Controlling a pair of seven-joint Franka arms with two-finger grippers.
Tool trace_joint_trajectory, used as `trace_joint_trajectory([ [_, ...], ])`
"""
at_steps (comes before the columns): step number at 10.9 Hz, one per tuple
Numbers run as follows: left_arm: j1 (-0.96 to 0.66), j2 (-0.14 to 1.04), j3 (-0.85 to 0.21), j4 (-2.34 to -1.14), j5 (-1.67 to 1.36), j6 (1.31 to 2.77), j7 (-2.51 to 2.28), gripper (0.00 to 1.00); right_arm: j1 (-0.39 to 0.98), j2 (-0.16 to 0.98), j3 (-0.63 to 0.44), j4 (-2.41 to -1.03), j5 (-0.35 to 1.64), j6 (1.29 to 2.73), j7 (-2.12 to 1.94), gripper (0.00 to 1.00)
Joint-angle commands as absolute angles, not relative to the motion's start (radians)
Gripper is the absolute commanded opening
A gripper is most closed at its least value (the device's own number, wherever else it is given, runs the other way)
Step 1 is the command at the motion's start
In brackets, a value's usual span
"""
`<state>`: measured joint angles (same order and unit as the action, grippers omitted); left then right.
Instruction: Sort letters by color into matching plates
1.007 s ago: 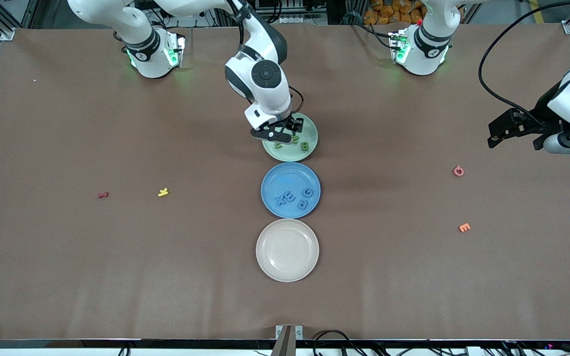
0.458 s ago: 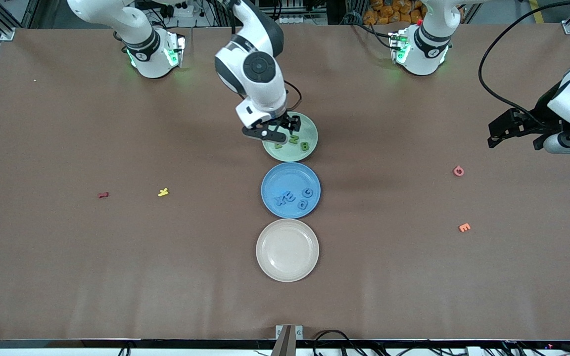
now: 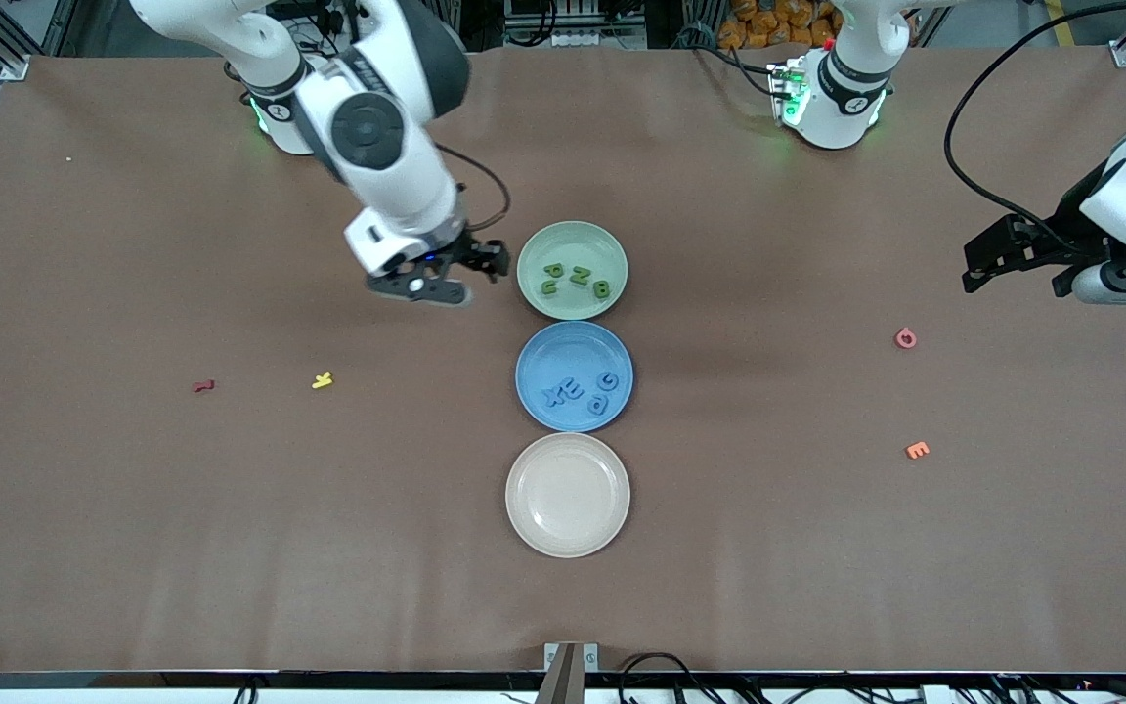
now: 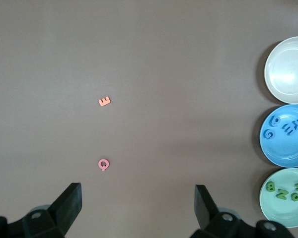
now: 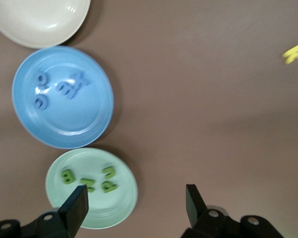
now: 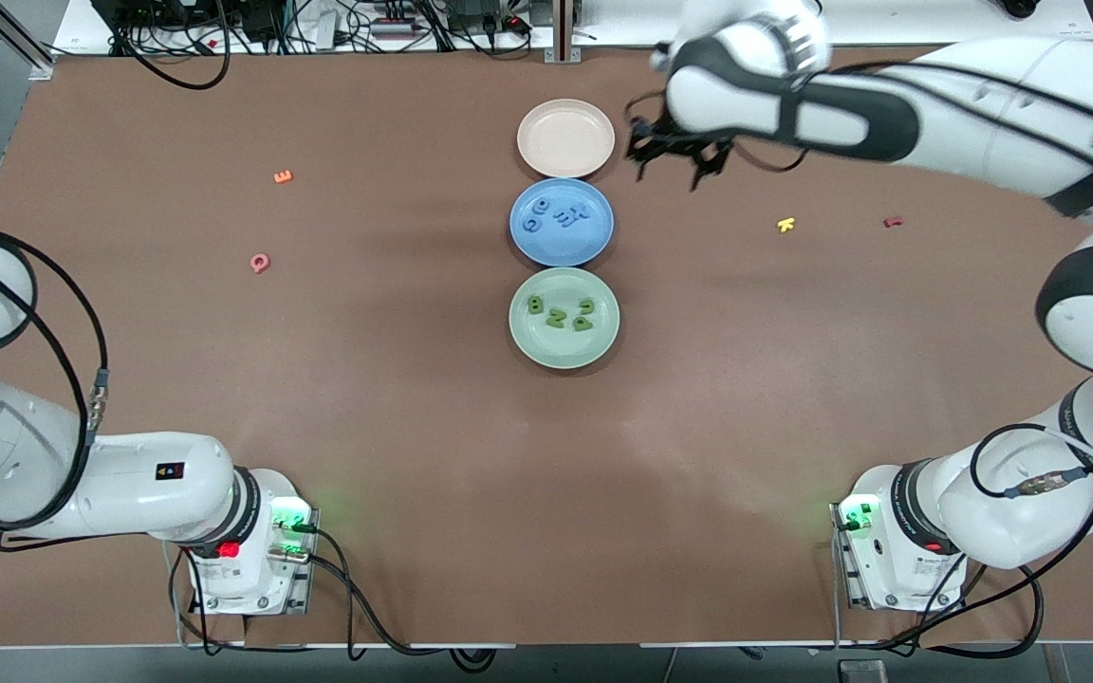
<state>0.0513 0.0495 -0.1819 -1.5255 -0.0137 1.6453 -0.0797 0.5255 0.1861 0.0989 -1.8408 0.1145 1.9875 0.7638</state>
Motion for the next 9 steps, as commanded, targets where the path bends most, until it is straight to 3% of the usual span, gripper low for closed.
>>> trace_joint_trajectory([
  [1,0.049,0.051,-0.183,-1.519,-0.005,1.647,-0.083,1.00,0.375,0.109,0.115,-1.859,0.109,1.916,0.643,1.00],
  [5,0.049,0.051,-0.183,-1.519,-0.005,1.647,-0.083,1.00,0.208,0.091,0.098,-1.861,0.103,1.890,0.397,1.00],
  [9,0.049,0.051,-0.184,-1.519,-0.006,1.647,-0.083,1.00,0.135,0.069,0.012,-1.838,0.081,1.888,0.163,1.00],
])
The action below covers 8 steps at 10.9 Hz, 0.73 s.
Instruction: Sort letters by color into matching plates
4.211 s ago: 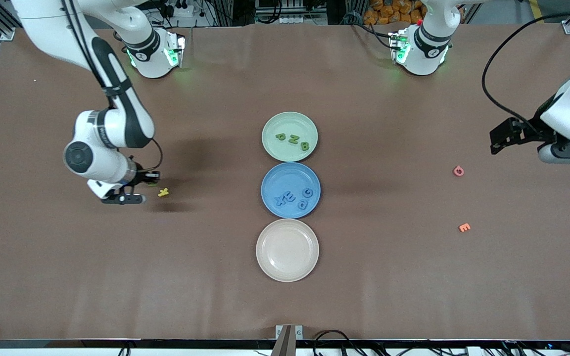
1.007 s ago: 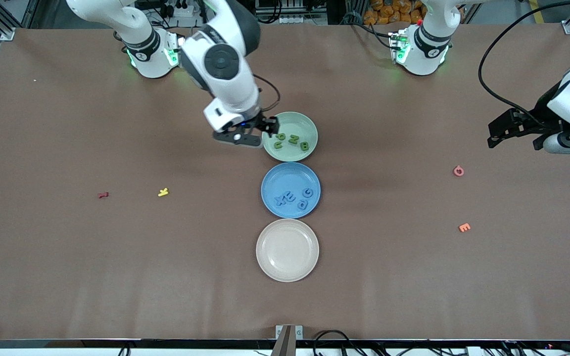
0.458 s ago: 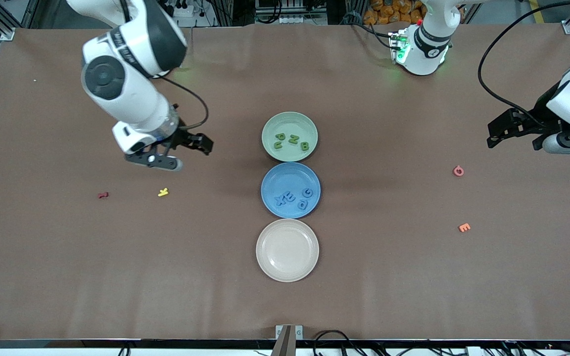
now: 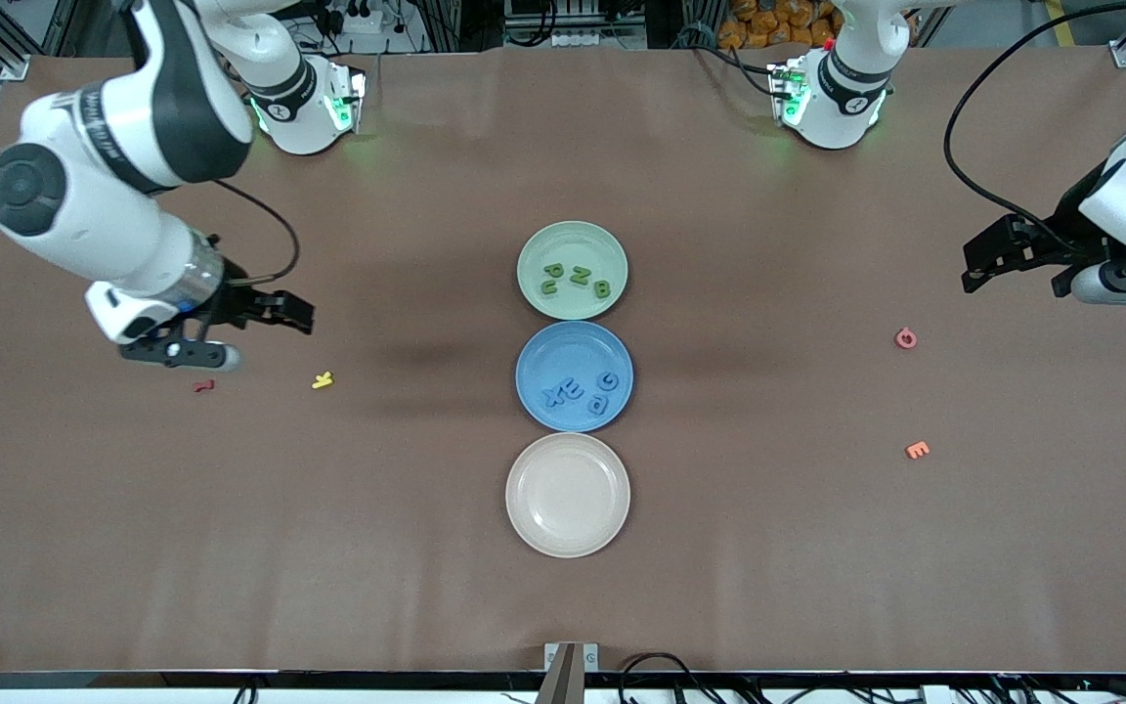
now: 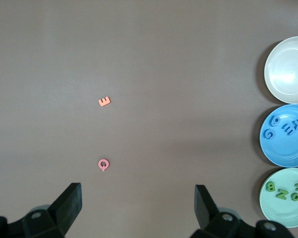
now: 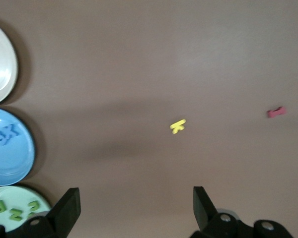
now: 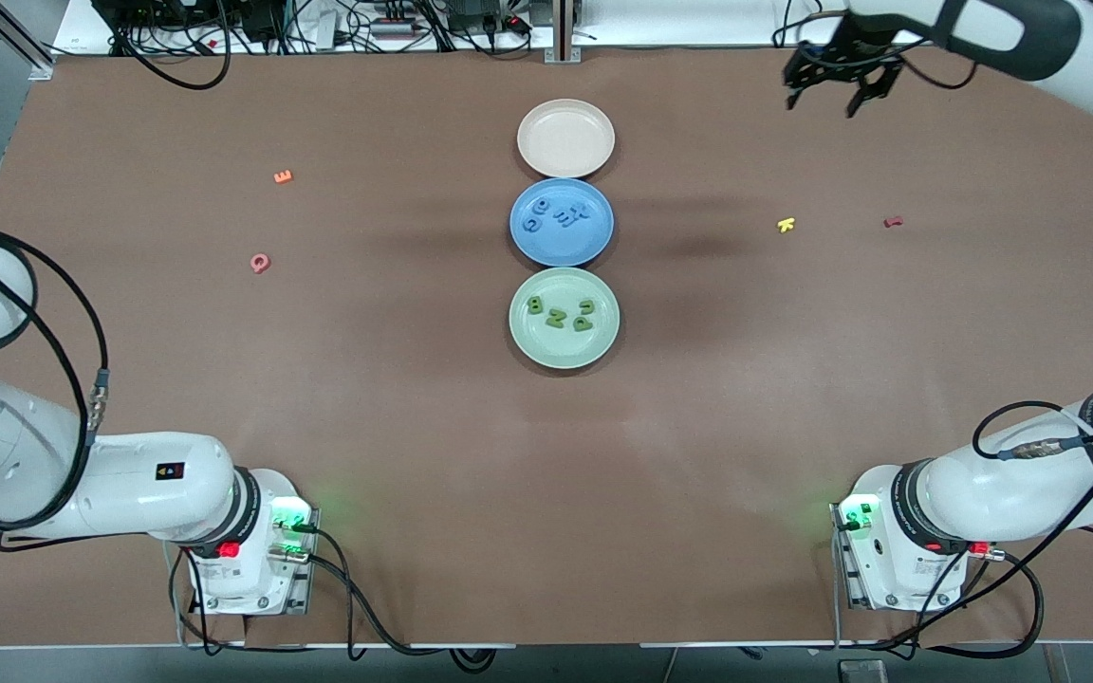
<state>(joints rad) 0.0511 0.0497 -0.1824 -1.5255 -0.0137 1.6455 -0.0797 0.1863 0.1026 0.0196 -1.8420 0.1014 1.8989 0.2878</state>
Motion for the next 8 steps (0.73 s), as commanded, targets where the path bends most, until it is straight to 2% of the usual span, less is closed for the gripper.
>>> trace_joint_trajectory([
  [1,0.049,0.051,-0.184,-1.519,-0.006,1.647,-0.083,1.00,0.099,0.060,0.011,-1.836,0.083,1.887,0.114,1.00],
  [8,0.049,0.051,-0.184,-1.519,-0.008,1.647,-0.083,1.00,-0.018,0.012,0.012,-1.763,0.039,1.807,0.101,1.00],
])
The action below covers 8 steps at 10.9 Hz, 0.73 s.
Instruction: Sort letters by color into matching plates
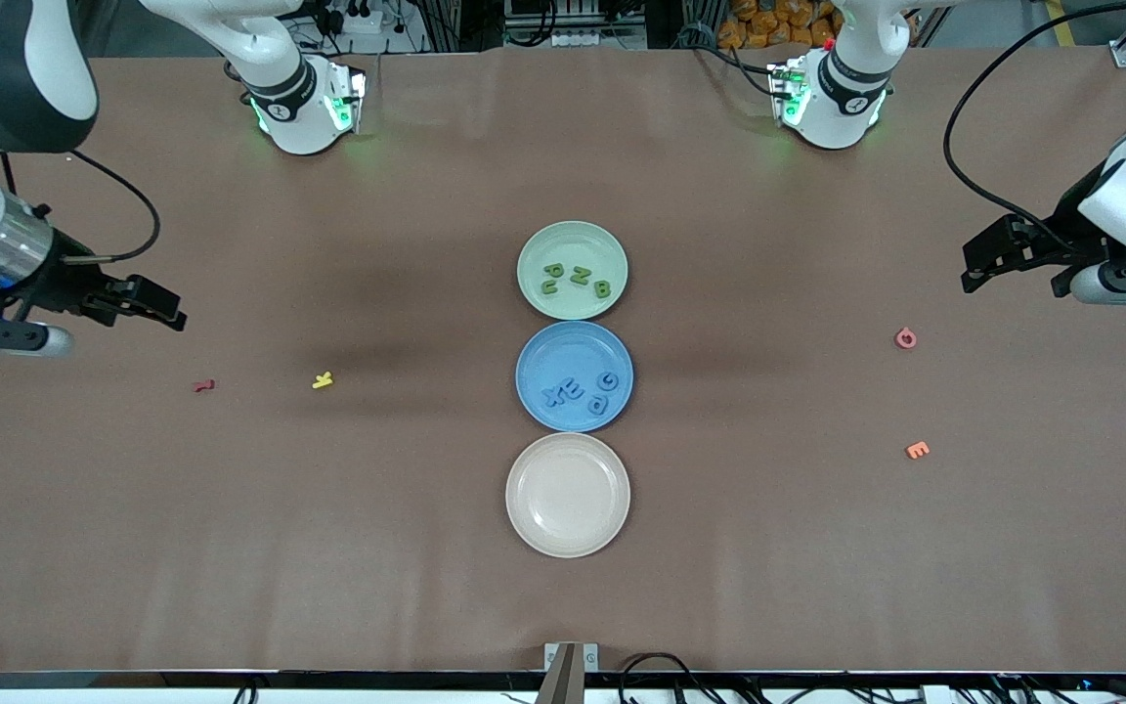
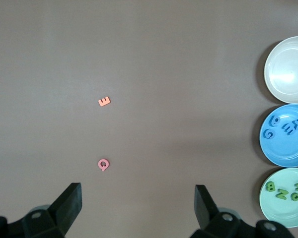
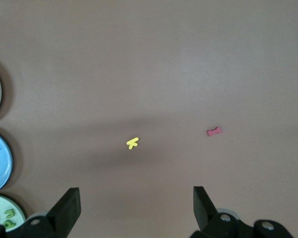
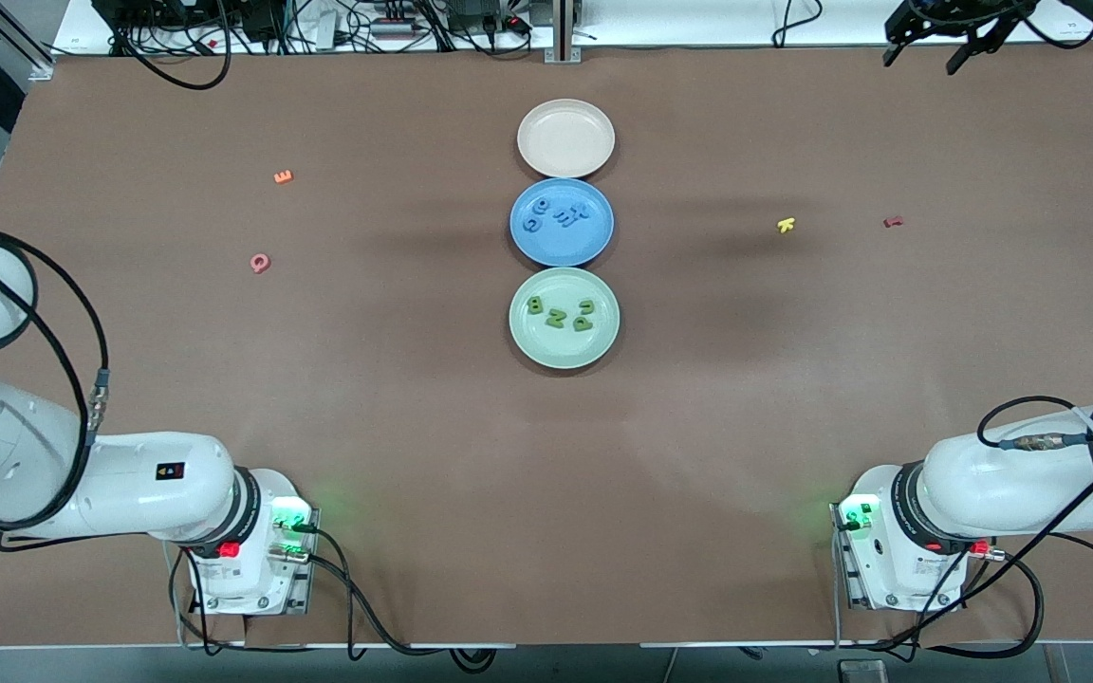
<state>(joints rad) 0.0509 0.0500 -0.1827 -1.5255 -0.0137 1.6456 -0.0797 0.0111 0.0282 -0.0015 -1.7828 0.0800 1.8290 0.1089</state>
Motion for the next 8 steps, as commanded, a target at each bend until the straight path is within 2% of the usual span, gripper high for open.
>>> trace_joint_trajectory([
  [1,0.049,0.052,-0.184,-1.519,-0.008,1.647,-0.083,1.00,-0.018,0.006,0.017,-1.738,-0.001,1.771,0.103,1.00],
  [4,0.049,0.051,-0.184,-1.519,-0.006,1.647,-0.084,1.00,-0.020,0.003,0.017,-1.683,-0.018,1.735,0.074,1.00],
  [8,0.048,0.051,-0.184,-1.519,-0.008,1.647,-0.086,1.00,-0.067,-0.041,0.021,-1.675,0.028,1.733,0.066,1.00],
])
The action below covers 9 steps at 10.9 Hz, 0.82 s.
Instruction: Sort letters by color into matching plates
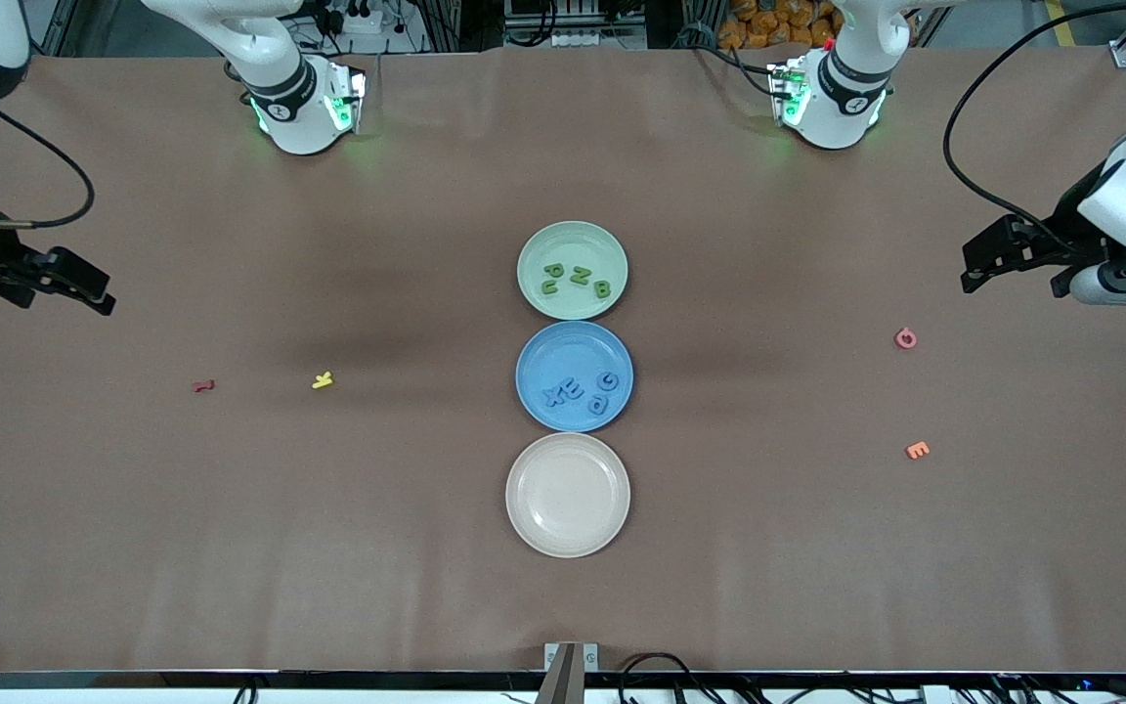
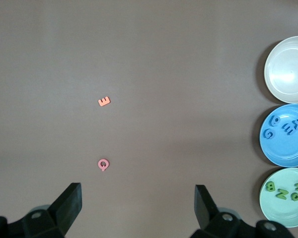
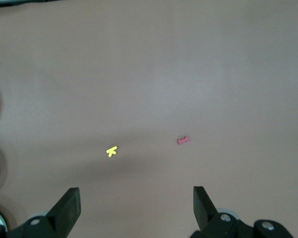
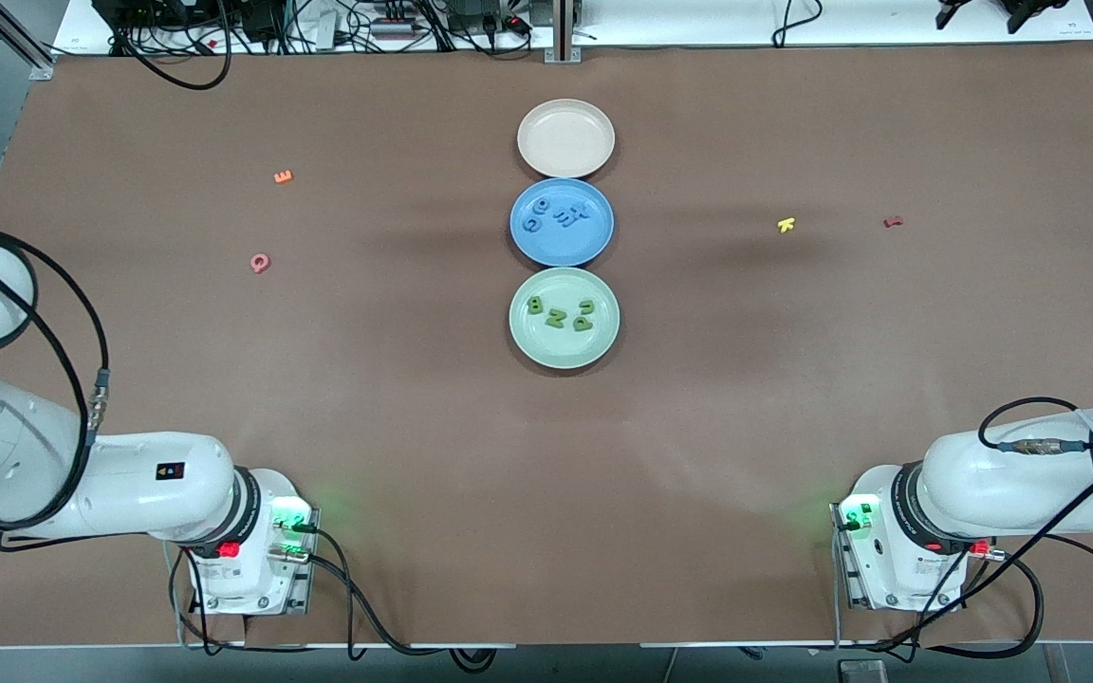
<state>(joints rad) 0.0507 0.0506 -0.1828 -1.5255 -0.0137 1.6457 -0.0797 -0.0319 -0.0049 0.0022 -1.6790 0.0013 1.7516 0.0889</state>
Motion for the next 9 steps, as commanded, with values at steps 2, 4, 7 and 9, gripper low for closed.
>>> trace_joint_trajectory([
  [2,0.049,0.051,-0.184,-1.519,-0.008,1.647,-0.086,1.00,-0.063,-0.054,0.037,-1.610,0.014,1.697,-0.024,1.00],
  [4,0.049,0.051,-0.184,-1.519,-0.008,1.647,-0.086,1.00,-0.031,-0.058,0.019,-1.583,0.006,1.668,-0.025,1.00],
  [7,0.049,0.051,-0.184,-1.519,-0.006,1.647,-0.084,1.00,0.023,-0.054,-0.017,-1.527,0.008,1.586,-0.025,1.00],
  [9,0.048,0.051,-0.184,-1.519,-0.008,1.647,-0.086,1.00,0.060,-0.016,-0.087,-1.464,0.026,1.517,-0.034,1.00],
])
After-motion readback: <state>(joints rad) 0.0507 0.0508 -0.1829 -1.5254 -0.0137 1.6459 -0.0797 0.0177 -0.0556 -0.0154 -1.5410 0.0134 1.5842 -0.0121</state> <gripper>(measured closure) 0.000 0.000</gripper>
